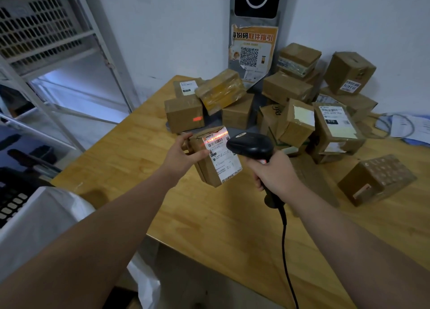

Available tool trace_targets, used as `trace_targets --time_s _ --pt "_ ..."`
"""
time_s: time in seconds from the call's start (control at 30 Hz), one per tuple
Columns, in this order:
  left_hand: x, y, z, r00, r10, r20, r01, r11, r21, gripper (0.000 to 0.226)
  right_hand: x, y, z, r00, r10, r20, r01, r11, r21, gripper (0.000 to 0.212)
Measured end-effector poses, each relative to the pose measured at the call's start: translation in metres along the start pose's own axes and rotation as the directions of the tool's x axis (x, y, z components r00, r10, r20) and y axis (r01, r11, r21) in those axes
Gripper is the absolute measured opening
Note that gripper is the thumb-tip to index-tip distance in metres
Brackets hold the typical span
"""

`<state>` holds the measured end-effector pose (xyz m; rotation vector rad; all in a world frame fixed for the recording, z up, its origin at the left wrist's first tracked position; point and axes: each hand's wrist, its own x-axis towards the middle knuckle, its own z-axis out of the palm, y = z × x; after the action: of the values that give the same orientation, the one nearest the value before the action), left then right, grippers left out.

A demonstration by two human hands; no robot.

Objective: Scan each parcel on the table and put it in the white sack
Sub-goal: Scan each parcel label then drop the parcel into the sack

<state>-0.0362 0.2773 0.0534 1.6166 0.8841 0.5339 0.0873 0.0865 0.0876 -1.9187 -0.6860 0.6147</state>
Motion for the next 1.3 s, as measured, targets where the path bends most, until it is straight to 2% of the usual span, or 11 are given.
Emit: trace_targets --time_s 0.4,0.9,1.0,1.1,1.2,1.3 --pt "-0.003 -0.003 0.000 1.000 0.015 -0.023 -0.014 1.000 0.020 0.071 -0.008 0.001 0.004 0.999 0.032 -0.005 -0.032 0.999 -0.039 0.016" --pt "-0.006 -0.003 0.002 0.999 0.009 -0.038 -0.008 1.000 0.022 0.072 -0.011 0.006 0.001 0.999 0.029 0.022 -0.029 0.999 0.012 0.023" --pt "-0.012 -0.002 0.001 0.999 0.004 -0.034 -0.004 1.000 0.003 0.066 -0.012 0.008 0.003 0.997 0.027 0.074 -0.032 0.997 0.069 0.026" --pt "-0.026 -0.005 -0.002 0.998 -0.022 -0.058 0.021 0.999 -0.024 0.071 -0.013 0.006 0.012 0.989 0.020 0.145 -0.039 0.991 0.127 0.024" --pt "-0.046 -0.015 -0.011 0.989 -0.060 -0.136 0.052 0.997 -0.058 0.073 -0.014 0.007 0.029 0.970 0.014 0.243 -0.064 0.978 0.198 0.027" --pt "-0.070 -0.034 -0.031 0.965 -0.126 -0.230 0.105 0.989 -0.101 0.080 -0.019 0.011 0.055 0.917 -0.022 0.399 -0.090 0.962 0.259 0.018"
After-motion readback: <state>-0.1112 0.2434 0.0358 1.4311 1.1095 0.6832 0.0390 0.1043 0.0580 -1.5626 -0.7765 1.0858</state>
